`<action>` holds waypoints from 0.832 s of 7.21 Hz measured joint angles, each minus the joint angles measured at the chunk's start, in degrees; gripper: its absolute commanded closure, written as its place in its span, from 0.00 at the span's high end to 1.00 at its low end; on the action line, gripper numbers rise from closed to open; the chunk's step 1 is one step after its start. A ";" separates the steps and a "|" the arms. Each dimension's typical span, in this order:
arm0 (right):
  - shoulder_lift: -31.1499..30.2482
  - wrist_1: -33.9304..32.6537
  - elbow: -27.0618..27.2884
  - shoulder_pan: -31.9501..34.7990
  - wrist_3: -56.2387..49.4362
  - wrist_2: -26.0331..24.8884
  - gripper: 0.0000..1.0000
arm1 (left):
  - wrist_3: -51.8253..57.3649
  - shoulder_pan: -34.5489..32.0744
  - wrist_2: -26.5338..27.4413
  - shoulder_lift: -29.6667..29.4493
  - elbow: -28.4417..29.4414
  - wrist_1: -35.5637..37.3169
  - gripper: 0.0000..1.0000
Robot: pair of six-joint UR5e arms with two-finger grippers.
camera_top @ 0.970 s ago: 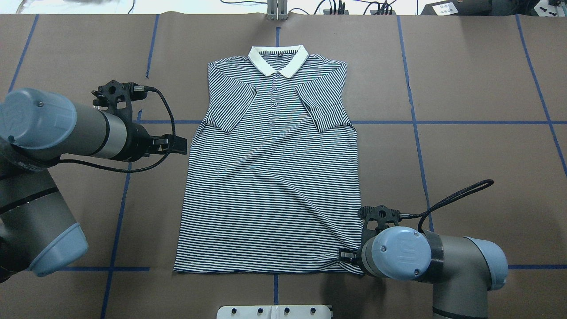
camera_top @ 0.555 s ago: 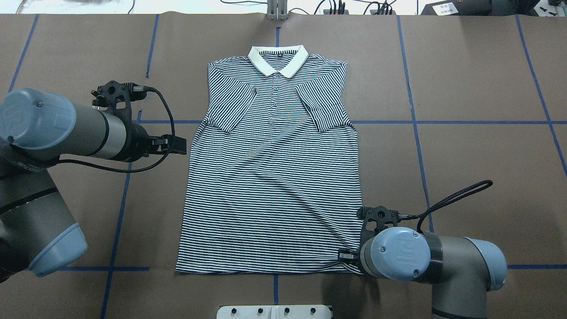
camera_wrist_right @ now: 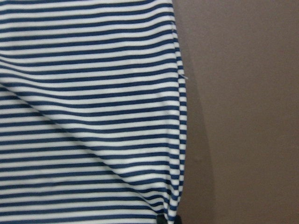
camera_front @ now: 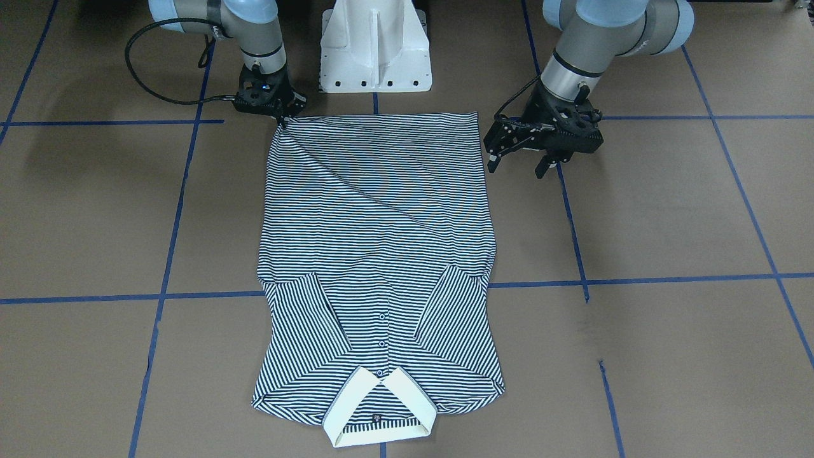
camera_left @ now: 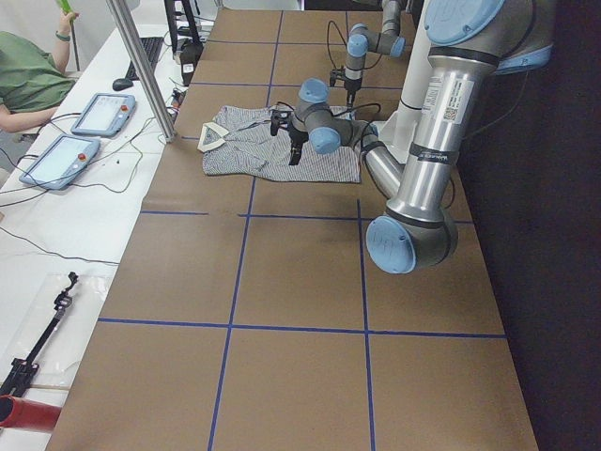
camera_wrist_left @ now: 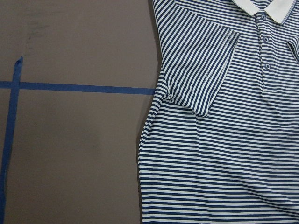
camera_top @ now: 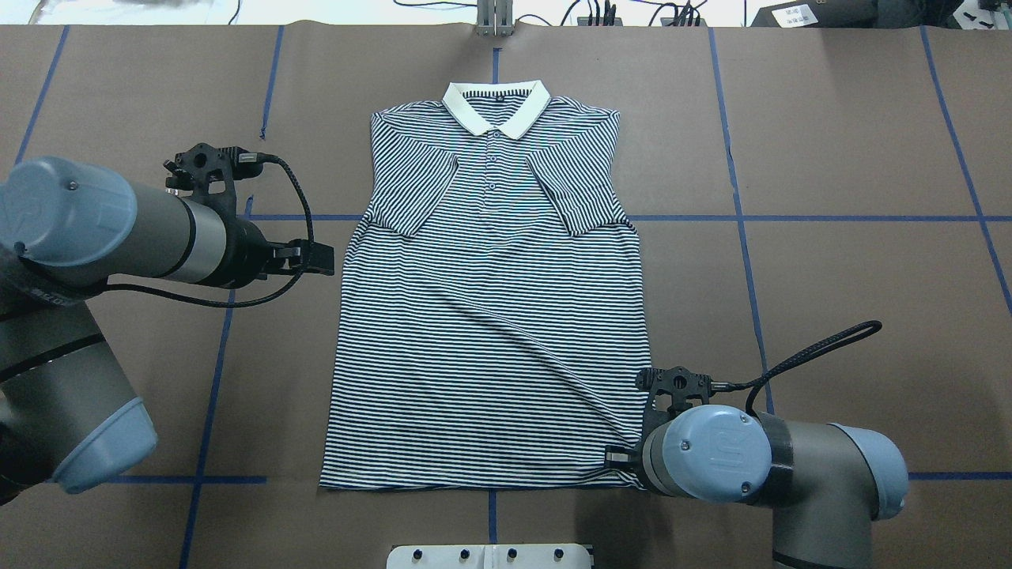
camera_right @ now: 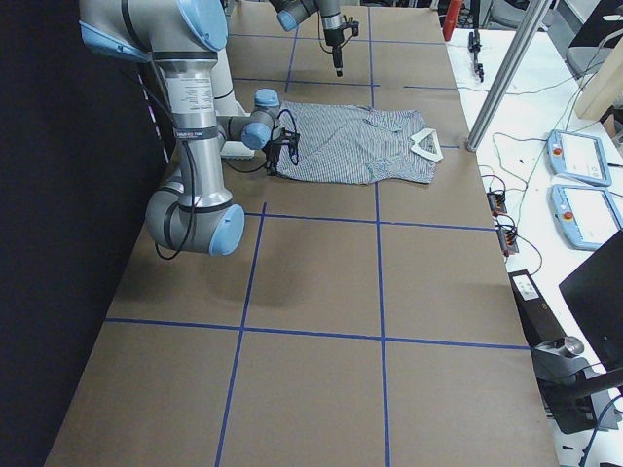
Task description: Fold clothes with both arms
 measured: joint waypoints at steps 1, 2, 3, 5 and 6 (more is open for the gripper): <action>0.02 0.00 0.97 0.01 0.02 -0.15 0.00 | -3.56 2.10 0.31 0.29 0.00 0.00 1.00; 0.17 0.00 1.72 0.12 0.04 -0.41 0.00 | -9.83 5.96 1.95 1.03 -0.25 0.24 1.00; 0.57 0.00 2.14 0.33 0.04 -0.63 0.00 | -16.89 10.78 5.09 2.23 -0.79 0.97 1.00; 1.62 0.00 2.50 0.88 0.08 -0.73 0.00 | -28.06 18.95 10.37 3.21 -1.60 4.39 0.99; 1.80 0.00 2.50 1.25 -0.11 -0.54 0.00 | -31.62 21.94 12.07 3.27 -1.94 6.21 0.99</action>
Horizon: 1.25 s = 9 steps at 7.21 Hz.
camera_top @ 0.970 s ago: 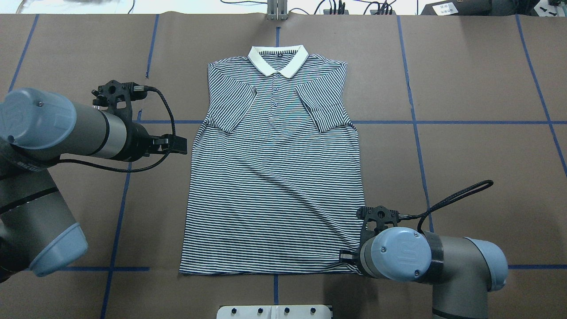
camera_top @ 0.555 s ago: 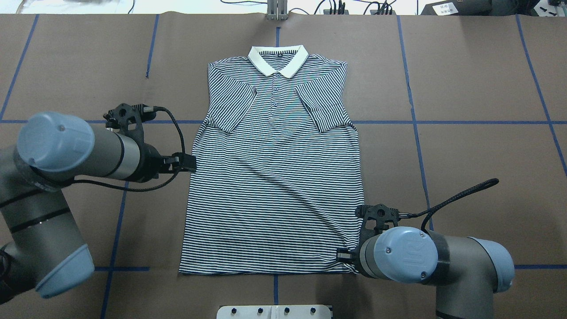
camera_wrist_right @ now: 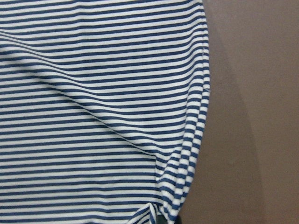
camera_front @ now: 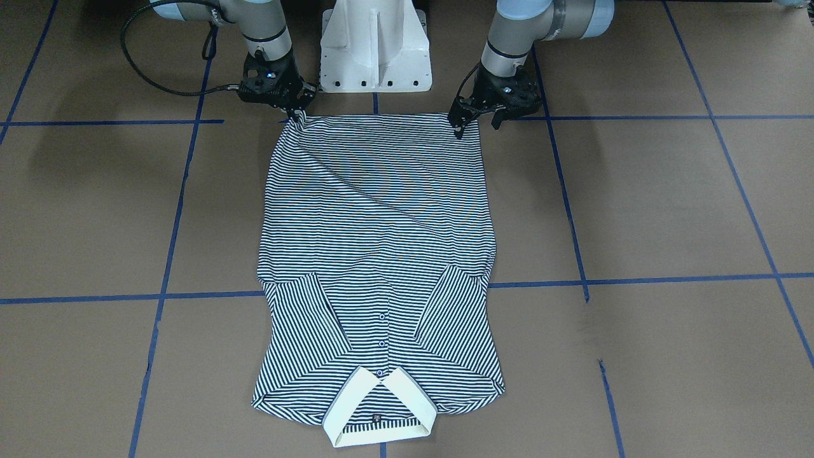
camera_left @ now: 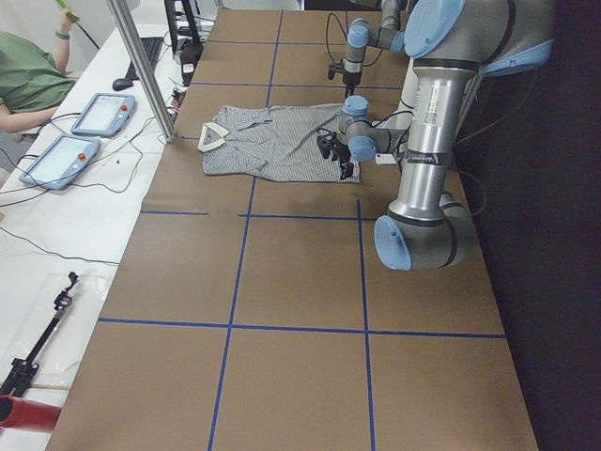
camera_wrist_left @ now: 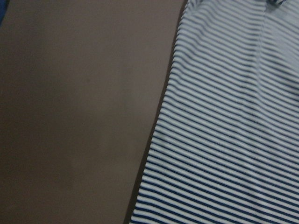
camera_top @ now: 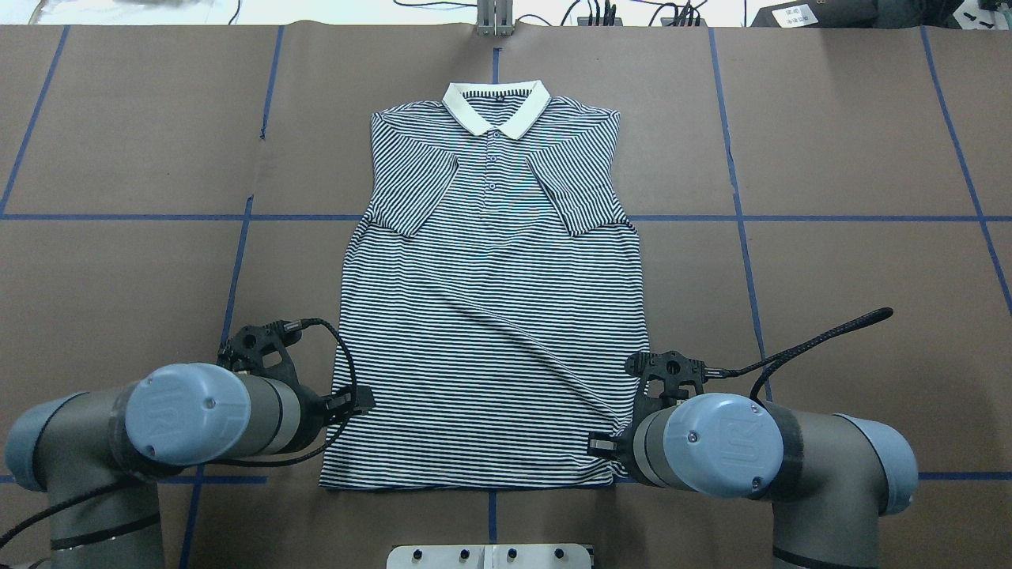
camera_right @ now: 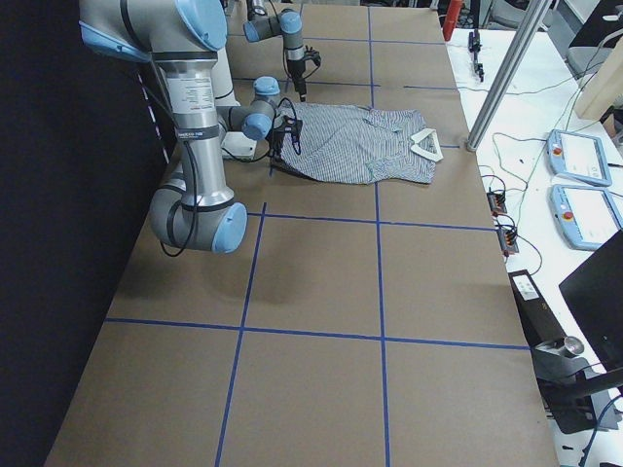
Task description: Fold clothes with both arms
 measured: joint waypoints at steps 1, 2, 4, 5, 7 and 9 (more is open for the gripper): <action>0.05 0.00 0.04 0.30 -0.29 0.19 0.00 | -2.28 2.11 1.02 0.00 -0.14 1.17 0.98; 0.07 0.02 0.07 0.52 -0.47 0.27 0.00 | -3.50 3.12 1.46 0.05 -0.21 1.81 0.97; 0.08 0.02 0.07 0.88 -0.58 0.37 0.00 | -4.28 3.72 1.71 0.17 -0.17 3.45 0.92; 0.08 0.01 0.06 1.00 -0.59 0.39 0.00 | -4.57 3.81 1.74 0.21 -0.15 3.83 0.90; 0.08 0.00 0.05 1.13 -0.60 0.46 0.00 | -5.04 4.05 1.75 0.24 -0.04 4.02 0.84; 0.08 0.00 0.02 1.19 -0.60 0.51 0.00 | -5.16 4.13 1.75 0.23 0.05 4.04 0.82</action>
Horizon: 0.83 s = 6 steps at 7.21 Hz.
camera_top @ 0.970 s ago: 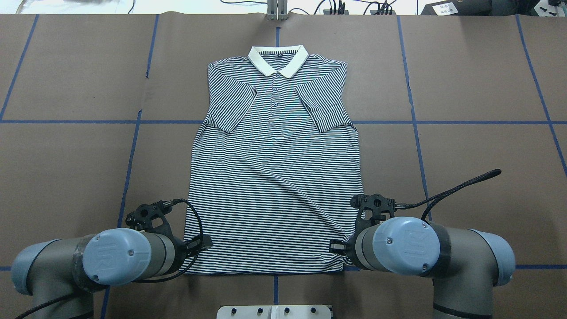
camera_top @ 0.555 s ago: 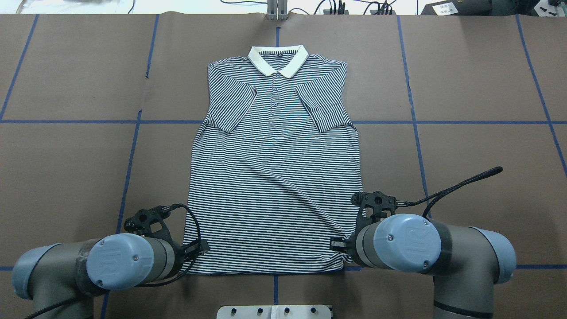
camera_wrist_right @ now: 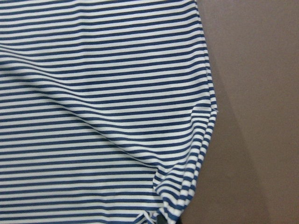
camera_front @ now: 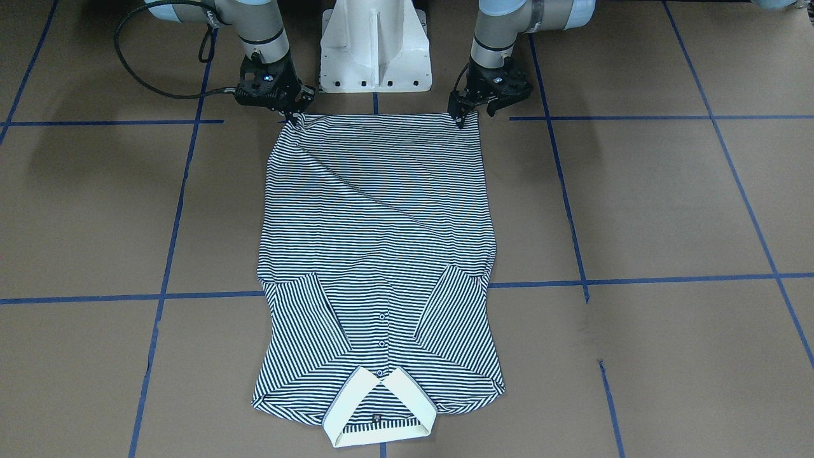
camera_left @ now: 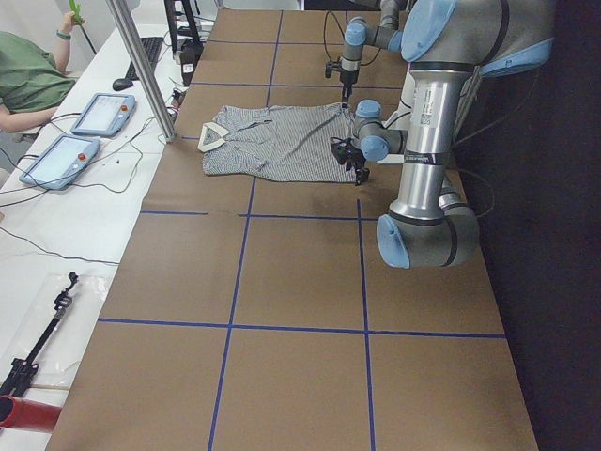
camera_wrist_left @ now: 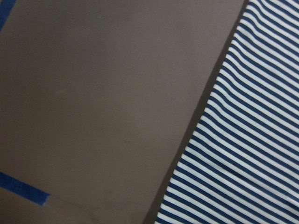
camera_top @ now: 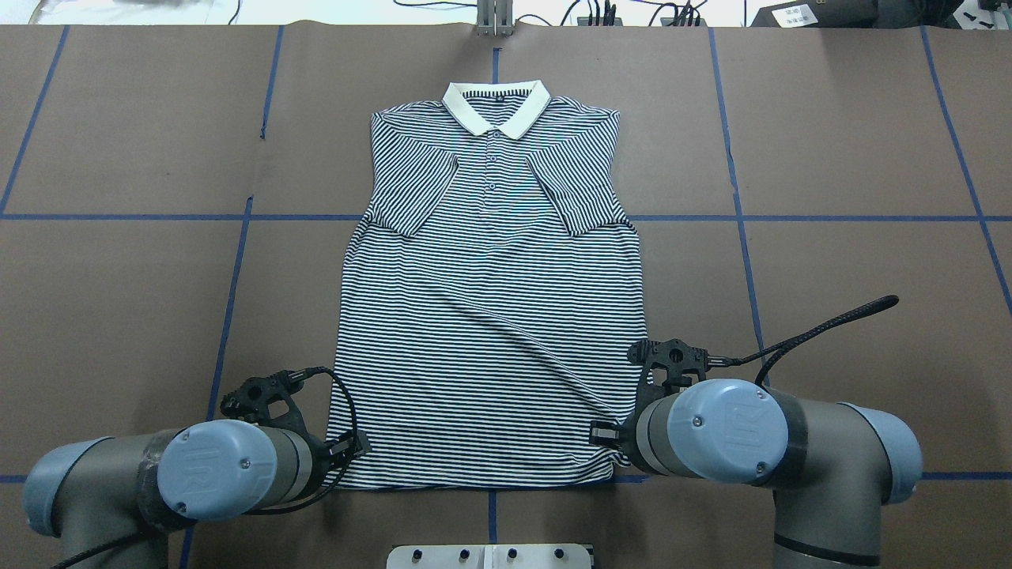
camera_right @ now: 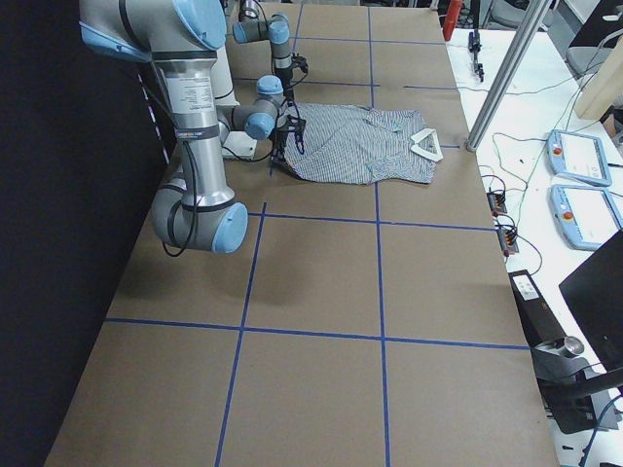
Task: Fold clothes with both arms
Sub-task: 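Grasp both hem corners nearest the robot with both grippers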
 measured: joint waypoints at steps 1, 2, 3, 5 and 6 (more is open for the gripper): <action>-0.02 0.00 -0.01 0.01 0.00 0.04 0.00 | -0.04 0.10 0.00 -0.04 0.05 0.00 0.82; -0.05 0.00 -0.01 0.05 0.00 0.06 0.00 | -0.06 0.28 0.00 -0.06 0.15 0.00 0.82; -0.08 0.00 -0.01 0.08 0.00 0.07 0.00 | -0.04 0.46 0.00 -0.10 0.23 0.00 0.82; -0.09 0.00 -0.01 0.14 0.00 0.07 0.00 | -0.02 0.57 0.00 -0.07 0.29 0.06 0.58; -0.09 0.00 -0.01 0.13 0.00 0.09 0.00 | -0.02 0.59 -0.02 -0.05 0.29 0.08 0.37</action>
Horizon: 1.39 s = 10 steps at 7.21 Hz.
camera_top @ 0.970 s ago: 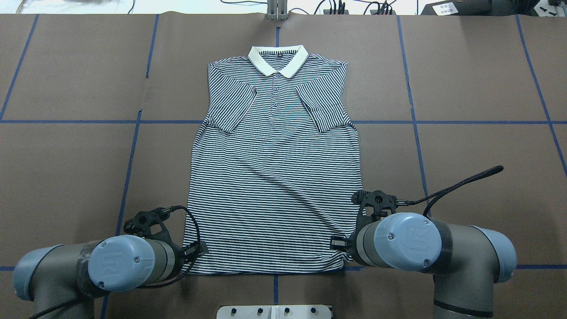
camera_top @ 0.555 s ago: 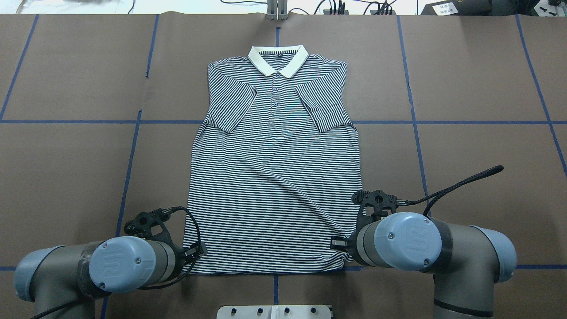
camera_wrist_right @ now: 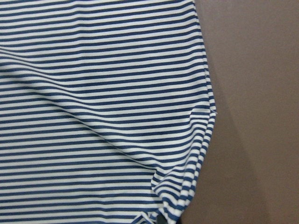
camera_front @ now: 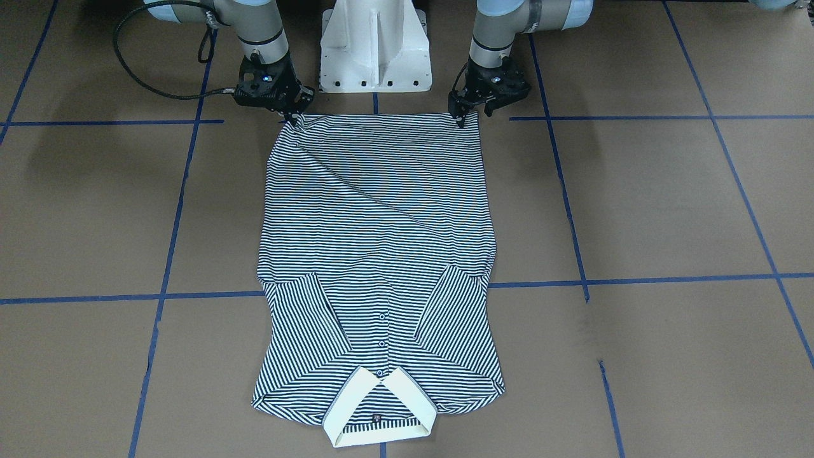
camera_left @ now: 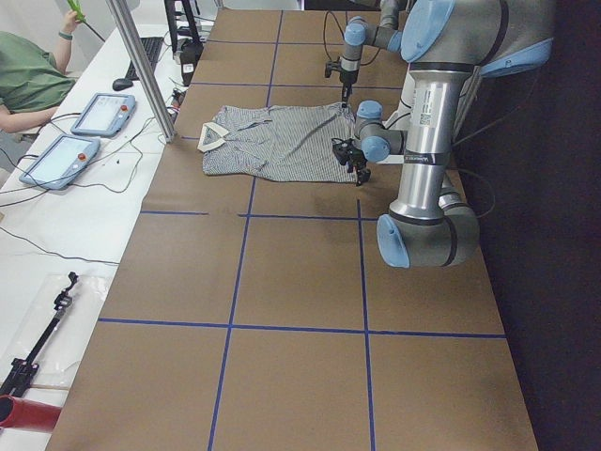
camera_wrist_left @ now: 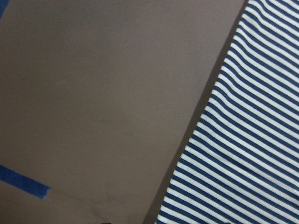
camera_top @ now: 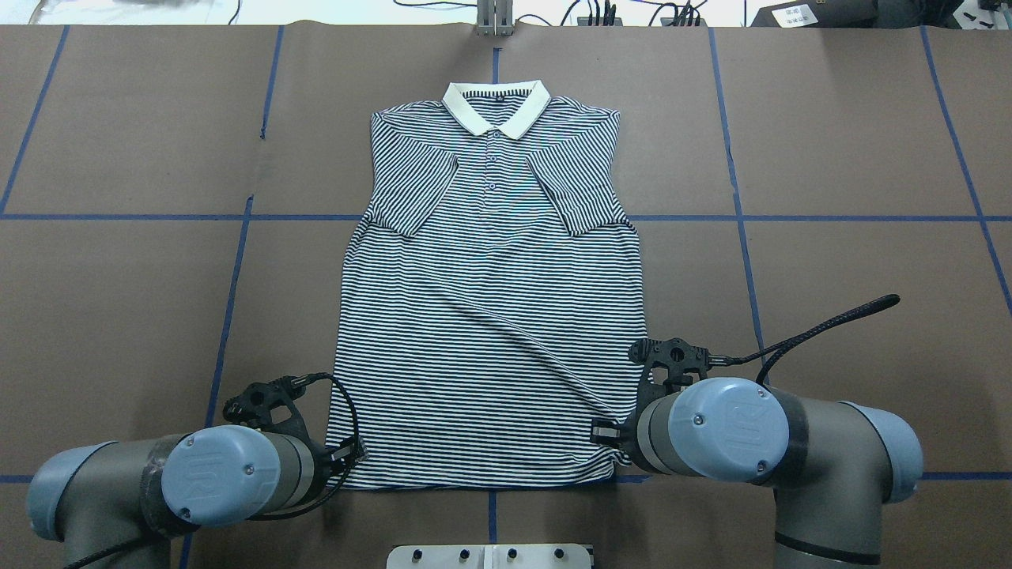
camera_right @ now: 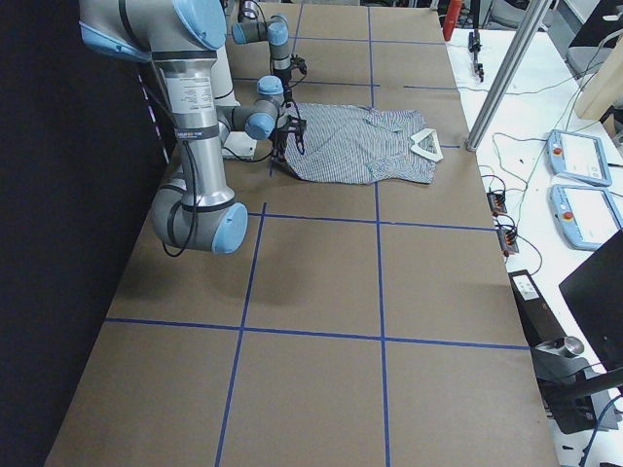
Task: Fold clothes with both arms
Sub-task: 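Grasp both hem corners nearest the robot with both grippers, then lift the hem with both grippers and fold it toward the collar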
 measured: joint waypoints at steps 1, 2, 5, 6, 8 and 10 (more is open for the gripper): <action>0.00 0.00 0.00 0.00 0.00 0.04 0.00 | 0.00 0.00 -0.04 0.00 0.00 0.05 0.20; 0.00 0.00 0.01 0.02 0.00 0.06 0.00 | 0.00 0.00 -0.06 -0.04 -0.03 0.19 0.02; 0.00 0.00 0.03 0.27 0.00 0.14 0.00 | 0.08 0.06 -0.26 -0.62 -0.77 1.92 0.00; 0.00 0.00 0.06 0.30 0.00 0.17 0.00 | 0.09 0.07 -0.32 -0.84 -1.12 2.52 0.00; -0.10 0.00 0.79 0.36 0.00 0.83 0.00 | 0.57 0.12 -0.43 -0.73 -3.04 3.80 0.00; -1.58 -0.06 4.27 0.93 0.00 3.61 0.00 | 1.01 1.24 -0.55 -0.77 -8.15 9.07 0.00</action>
